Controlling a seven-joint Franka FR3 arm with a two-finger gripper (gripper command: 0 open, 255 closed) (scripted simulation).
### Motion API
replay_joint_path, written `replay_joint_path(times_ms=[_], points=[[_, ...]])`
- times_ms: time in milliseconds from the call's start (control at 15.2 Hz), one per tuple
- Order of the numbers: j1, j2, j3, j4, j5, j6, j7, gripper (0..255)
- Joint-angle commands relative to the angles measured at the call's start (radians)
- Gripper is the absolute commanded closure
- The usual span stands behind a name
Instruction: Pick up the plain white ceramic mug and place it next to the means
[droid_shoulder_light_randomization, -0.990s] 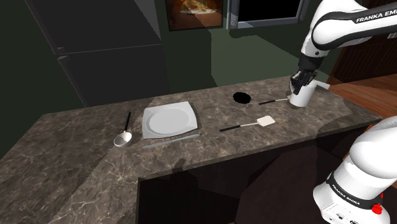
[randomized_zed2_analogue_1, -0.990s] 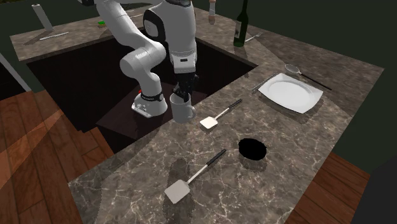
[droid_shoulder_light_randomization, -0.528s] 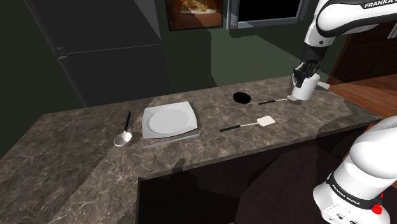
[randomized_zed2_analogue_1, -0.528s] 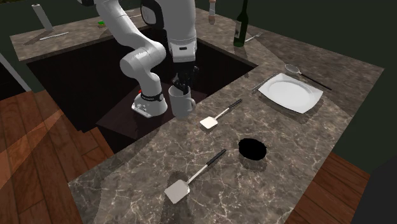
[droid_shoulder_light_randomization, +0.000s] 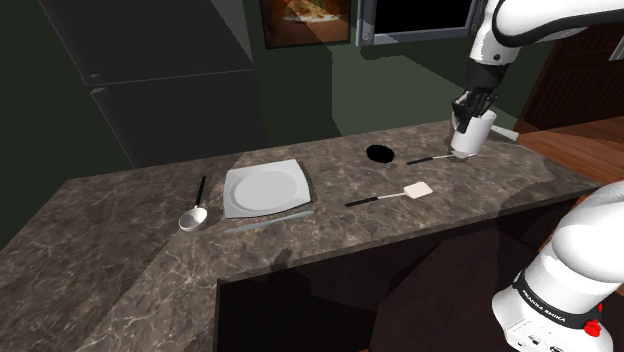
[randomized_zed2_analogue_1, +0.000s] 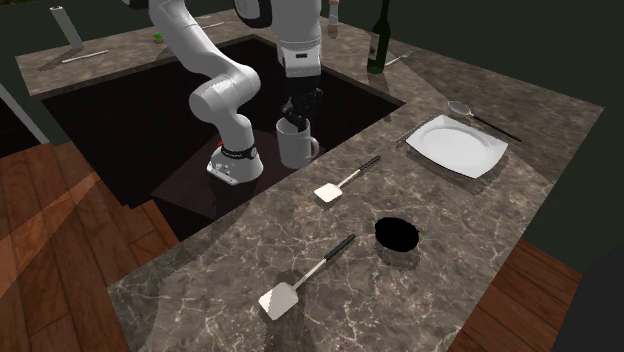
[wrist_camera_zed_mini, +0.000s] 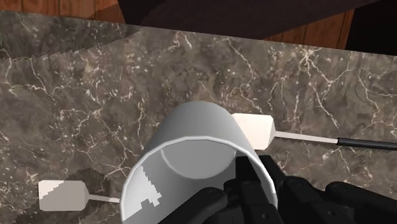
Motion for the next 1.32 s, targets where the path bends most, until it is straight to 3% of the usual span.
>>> replay_joint_path(times_ms=[0, 594, 1254], points=[[0.021, 0.004, 0.043, 0.0, 0.028, 0.001, 0.049, 255], [0.117, 0.075, 0.234, 0.046, 0.146, 0.024, 0.267, 255], [0.188, 0.262, 0.434, 0.204, 0.219, 0.061, 0.505, 255]])
